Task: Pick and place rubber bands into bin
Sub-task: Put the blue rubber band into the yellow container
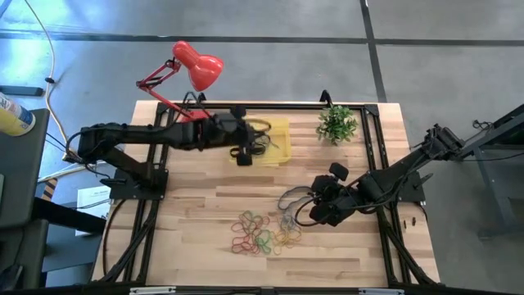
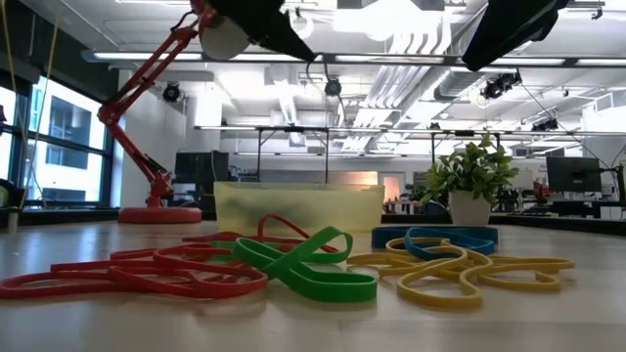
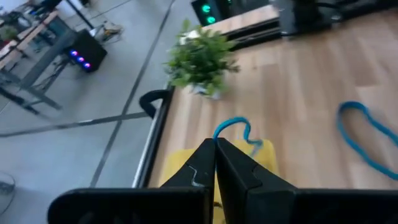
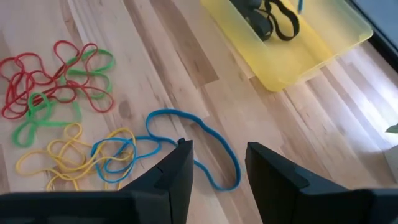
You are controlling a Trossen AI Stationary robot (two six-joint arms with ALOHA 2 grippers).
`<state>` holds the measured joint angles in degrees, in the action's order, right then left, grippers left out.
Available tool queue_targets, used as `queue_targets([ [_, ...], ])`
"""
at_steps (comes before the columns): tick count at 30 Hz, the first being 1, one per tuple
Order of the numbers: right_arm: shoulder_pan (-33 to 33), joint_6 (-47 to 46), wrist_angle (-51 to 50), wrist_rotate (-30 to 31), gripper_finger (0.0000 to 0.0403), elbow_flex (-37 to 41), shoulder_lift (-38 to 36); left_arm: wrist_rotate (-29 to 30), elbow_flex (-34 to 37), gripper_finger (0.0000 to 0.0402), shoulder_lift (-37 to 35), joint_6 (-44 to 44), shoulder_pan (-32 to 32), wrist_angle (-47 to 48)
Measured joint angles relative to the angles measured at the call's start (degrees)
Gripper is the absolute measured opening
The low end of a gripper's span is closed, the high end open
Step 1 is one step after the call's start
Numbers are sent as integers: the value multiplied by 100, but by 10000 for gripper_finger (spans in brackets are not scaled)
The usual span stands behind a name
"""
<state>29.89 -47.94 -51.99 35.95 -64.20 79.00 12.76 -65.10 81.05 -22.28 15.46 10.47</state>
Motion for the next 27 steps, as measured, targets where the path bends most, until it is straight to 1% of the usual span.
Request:
queue_targets([
  [5,0,4,0,106,138,0,0,-428,-8,0,271,3,507,-385],
  [10,-1,21,0,118,138,0,0,-709,-55,0,759,20,711,-709],
  [16,-2,0,2,128,138,0,0,-903,-608,0,1616,-39,904,-794],
  [21,-2,-140,2,165,138,0,0,-1042,-1224,0,2294,-186,1142,-738],
  [25,-2,-171,52,165,138,0,0,-1136,-1541,0,2655,-270,1301,-568],
  [27,-2,-208,67,167,138,0,0,-1132,-1637,0,2721,-335,1358,-417],
])
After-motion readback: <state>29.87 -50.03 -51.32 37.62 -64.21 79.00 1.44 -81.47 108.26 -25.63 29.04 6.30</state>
